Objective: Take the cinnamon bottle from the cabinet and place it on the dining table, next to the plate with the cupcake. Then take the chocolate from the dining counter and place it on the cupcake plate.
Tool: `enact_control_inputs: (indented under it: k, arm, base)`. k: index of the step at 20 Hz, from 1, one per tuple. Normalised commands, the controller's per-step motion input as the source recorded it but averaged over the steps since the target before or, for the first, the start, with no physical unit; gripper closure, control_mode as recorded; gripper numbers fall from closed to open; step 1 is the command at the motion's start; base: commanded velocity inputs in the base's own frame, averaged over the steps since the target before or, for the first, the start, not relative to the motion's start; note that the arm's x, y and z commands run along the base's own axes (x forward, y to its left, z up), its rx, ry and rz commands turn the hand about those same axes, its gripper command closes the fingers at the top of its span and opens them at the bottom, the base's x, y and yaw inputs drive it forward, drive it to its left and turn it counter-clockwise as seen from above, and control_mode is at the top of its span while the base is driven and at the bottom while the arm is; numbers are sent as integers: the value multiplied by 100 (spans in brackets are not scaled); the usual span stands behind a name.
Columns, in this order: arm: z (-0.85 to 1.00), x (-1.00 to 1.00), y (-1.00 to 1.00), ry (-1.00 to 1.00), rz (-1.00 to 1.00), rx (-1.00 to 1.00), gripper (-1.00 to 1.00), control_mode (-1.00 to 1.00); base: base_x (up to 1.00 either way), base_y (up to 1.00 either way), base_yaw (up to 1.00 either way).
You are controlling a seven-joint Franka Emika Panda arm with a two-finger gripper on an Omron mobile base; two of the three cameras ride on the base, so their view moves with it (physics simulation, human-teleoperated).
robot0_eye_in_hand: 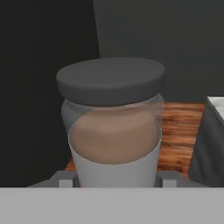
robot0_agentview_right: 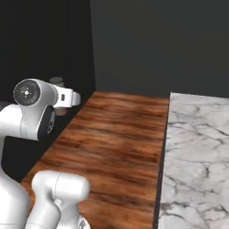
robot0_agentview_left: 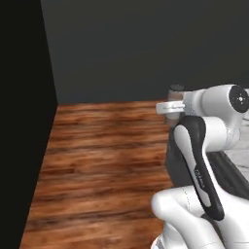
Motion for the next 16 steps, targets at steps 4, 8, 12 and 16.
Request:
enact_control_inputs:
  k: [4,8,12,16]
  arm:
    - [0,0,0,0,0,0,100,100]
    - [0,0,0,0,0,0,100,100]
    - [0,0,0,0,0,0,100,100]
    - [0,0,0,0,0,0,100,100]
  base:
    - [100,36,0]
    - [100,27,-2]
    - [100,15,-6]
    - [100,11,-15]
